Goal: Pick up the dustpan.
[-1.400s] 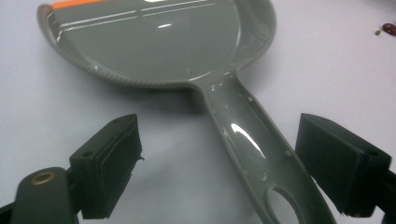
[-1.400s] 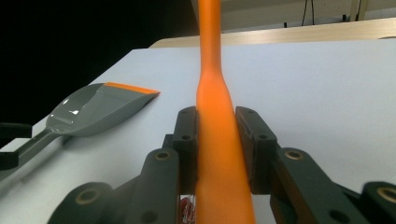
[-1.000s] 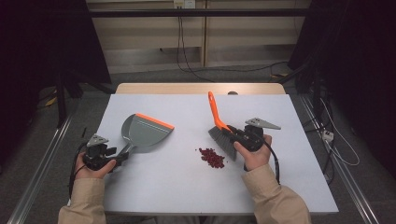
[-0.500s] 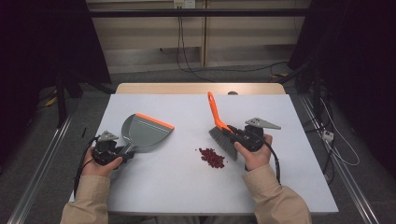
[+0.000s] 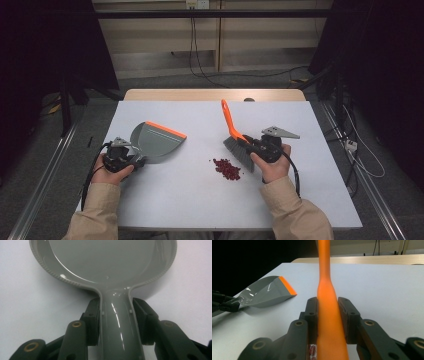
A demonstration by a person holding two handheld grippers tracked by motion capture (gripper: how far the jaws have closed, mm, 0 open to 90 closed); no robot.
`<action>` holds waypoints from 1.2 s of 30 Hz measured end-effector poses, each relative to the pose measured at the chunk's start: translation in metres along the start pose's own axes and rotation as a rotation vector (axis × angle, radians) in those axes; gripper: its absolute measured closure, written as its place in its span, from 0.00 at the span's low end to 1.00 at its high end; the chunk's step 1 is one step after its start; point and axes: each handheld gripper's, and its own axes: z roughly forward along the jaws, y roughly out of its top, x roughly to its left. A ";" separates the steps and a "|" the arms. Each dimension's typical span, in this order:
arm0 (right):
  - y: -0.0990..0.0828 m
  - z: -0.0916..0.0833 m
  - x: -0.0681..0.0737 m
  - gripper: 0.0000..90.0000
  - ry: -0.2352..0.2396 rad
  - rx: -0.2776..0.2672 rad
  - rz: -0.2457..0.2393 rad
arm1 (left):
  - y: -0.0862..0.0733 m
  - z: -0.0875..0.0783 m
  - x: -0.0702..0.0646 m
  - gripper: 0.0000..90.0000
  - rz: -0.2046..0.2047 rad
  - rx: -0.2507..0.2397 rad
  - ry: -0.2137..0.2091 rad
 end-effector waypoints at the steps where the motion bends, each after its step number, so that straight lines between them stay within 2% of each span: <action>1: 0.000 0.000 0.000 0.79 -0.001 0.002 -0.003 | 0.001 0.001 0.000 0.66 -0.004 -0.005 -0.002; 5: 0.000 -0.001 -0.001 0.79 -0.002 0.002 -0.003 | 0.007 0.006 0.000 0.66 0.013 0.007 0.022; 7: -0.001 -0.001 -0.001 0.79 -0.003 0.003 -0.003 | 0.008 0.006 -0.003 0.69 0.022 0.019 0.039; 9: -0.001 -0.002 -0.001 0.79 -0.002 0.002 -0.002 | 0.010 0.006 -0.003 0.70 0.024 0.035 0.038; 12: -0.001 -0.003 -0.002 0.79 -0.005 -0.002 -0.002 | 0.010 0.003 -0.002 0.70 0.025 0.019 0.027; 15: 0.000 -0.004 -0.003 0.79 -0.006 -0.003 0.000 | 0.010 -0.005 -0.002 0.70 0.031 -0.021 -0.016; 16: 0.000 -0.005 -0.003 0.79 -0.007 -0.003 -0.001 | 0.010 -0.008 -0.003 0.70 0.028 -0.038 -0.020; 18: 0.001 -0.006 -0.005 0.79 -0.009 -0.010 0.003 | 0.011 -0.014 -0.003 0.70 0.046 -0.063 -0.030; 20: 0.002 -0.007 -0.006 0.79 -0.014 -0.014 0.003 | 0.010 -0.020 -0.004 0.70 0.050 -0.084 -0.069; 22: 0.004 -0.009 -0.007 0.79 -0.018 -0.018 -0.003 | 0.011 -0.025 -0.009 0.70 0.090 -0.093 -0.078; 26: 0.006 -0.011 -0.010 0.79 -0.030 -0.026 -0.012 | 0.010 -0.032 -0.027 0.70 0.171 -0.081 -0.153; 30: 0.007 -0.013 -0.013 0.79 -0.049 -0.021 -0.027 | 0.006 -0.033 -0.042 0.70 0.248 -0.054 -0.206; 36: 0.005 -0.012 -0.021 0.79 -0.084 0.004 -0.063 | -0.001 -0.029 -0.062 0.70 0.303 -0.013 -0.290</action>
